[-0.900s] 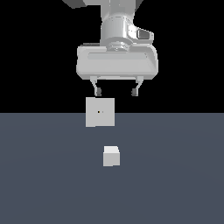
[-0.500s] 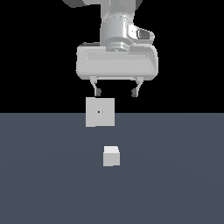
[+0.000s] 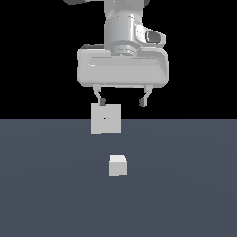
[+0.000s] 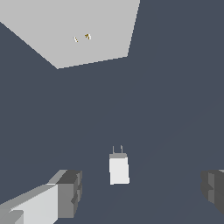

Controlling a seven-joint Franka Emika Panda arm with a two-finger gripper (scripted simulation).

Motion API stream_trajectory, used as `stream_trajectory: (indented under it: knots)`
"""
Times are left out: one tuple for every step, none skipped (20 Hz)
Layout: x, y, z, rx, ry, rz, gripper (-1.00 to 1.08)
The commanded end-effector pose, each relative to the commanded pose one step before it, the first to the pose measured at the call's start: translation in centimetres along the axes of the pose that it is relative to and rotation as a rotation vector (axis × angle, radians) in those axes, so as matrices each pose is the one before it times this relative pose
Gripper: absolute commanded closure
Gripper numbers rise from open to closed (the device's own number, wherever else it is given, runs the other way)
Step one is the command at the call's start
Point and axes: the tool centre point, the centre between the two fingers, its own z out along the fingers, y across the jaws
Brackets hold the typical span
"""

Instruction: Plug the charger into the wall socket.

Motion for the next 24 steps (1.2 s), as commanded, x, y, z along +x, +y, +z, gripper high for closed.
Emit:
stream_trajectory:
  knots:
    - [-0.491, -0.086, 0.490, -0.00027, 0.02400, -0.00517, -0.92]
    - [-0.214, -0.038, 0.218, -0.00011, 0.01092, -0.00230, -0.92]
    - [-0.223, -0.040, 0.227, -0.00011, 0.01143, -0.00241, -0.92]
    - [-0.223, -0.040, 0.230, -0.00011, 0.01147, -0.00242, -0.92]
    - [-0.222, -0.040, 0.229, -0.00011, 0.01145, -0.00241, -0.92]
    - [-0.221, -0.039, 0.229, -0.00011, 0.01141, -0.00240, -0.92]
    - [-0.220, -0.039, 0.228, -0.00011, 0.01139, -0.00239, -0.92]
    - [-0.218, -0.039, 0.229, -0.00011, 0.01133, -0.00238, -0.92]
    - [-0.217, -0.039, 0.229, -0.00011, 0.01131, -0.00238, -0.92]
    - [-0.215, -0.039, 0.229, -0.00011, 0.01127, -0.00237, -0.92]
    - [-0.214, -0.039, 0.228, -0.00011, 0.01125, -0.00236, -0.92]
    - [-0.212, -0.039, 0.229, -0.00011, 0.01121, -0.00235, -0.92]
    - [-0.210, -0.038, 0.230, -0.00010, 0.01117, -0.00234, -0.92]
    - [-0.209, -0.038, 0.232, -0.00010, 0.01111, -0.00233, -0.92]
    - [-0.207, -0.038, 0.232, -0.00009, 0.01109, -0.00232, -0.92]
    - [-0.205, -0.038, 0.232, -0.00008, 0.01106, -0.00231, -0.92]
    - [-0.202, -0.038, 0.231, -0.00007, 0.01096, -0.00229, -0.92]
    - [-0.191, -0.036, 0.223, -0.00005, 0.01043, -0.00218, -0.92]
    - [-0.180, -0.035, 0.213, -0.00003, 0.00984, -0.00205, -0.92]
    - [-0.168, -0.033, 0.201, -0.00001, 0.00927, -0.00193, -0.92]
    - [-0.156, -0.031, 0.191, 0.00001, 0.00868, -0.00181, -0.92]
    - [-0.145, -0.029, 0.180, 0.00003, 0.00811, -0.00169, -0.92]
    - [-0.133, -0.028, 0.169, 0.00004, 0.00756, -0.00157, -0.92]
    - [-0.122, -0.025, 0.159, 0.00005, 0.00698, -0.00145, -0.92]
